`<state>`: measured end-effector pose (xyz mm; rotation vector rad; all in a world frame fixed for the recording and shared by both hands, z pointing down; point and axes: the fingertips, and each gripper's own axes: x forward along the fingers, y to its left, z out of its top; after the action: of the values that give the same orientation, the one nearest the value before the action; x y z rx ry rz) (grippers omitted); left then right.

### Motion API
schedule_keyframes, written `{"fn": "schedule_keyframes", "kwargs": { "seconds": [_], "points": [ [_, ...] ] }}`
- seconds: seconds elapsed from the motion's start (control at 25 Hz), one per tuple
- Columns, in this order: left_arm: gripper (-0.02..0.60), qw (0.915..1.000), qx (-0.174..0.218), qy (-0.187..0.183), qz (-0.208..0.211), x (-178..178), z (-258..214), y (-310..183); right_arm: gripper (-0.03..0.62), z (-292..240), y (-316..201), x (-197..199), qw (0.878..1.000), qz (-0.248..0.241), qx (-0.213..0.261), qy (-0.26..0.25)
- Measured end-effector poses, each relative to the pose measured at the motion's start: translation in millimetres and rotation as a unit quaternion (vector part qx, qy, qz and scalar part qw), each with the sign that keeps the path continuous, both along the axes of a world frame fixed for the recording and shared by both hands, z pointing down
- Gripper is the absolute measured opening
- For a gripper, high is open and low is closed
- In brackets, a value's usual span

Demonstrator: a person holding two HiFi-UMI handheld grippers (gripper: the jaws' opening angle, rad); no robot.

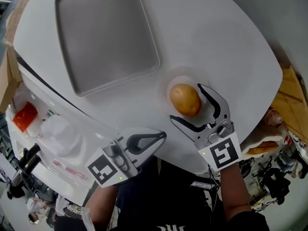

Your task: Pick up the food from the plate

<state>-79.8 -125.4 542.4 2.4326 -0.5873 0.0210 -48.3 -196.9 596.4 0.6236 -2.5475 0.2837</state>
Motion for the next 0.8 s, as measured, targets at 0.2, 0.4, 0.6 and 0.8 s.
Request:
{"fn": "schedule_keyframes", "kwargs": {
  "seconds": [0.2, 0.4, 0.6, 0.8],
  "points": [
    [0.006, 0.9999, -0.013, 0.006, 0.008, 4, 8, 12, 0.387, 14, 1, 0, 1.000, -0.012, -0.003, 0.019],
    [0.006, 0.9997, -0.009, 0.018, 0.017, 10, 7, 15, 0.387, 21, 1, 3, 0.999, -0.009, 0.007, 0.036],
    [0.006, 0.9995, -0.016, 0.020, 0.018, 10, 10, 23, 0.385, 17, 0, 3, 1.000, -0.006, 0.009, 0.026],
    [0.006, 0.9996, -0.016, 0.018, 0.016, 8, 11, 25, 0.354, 18, 3, 2, 1.000, -0.011, 0.010, 0.025]
  ]
}}
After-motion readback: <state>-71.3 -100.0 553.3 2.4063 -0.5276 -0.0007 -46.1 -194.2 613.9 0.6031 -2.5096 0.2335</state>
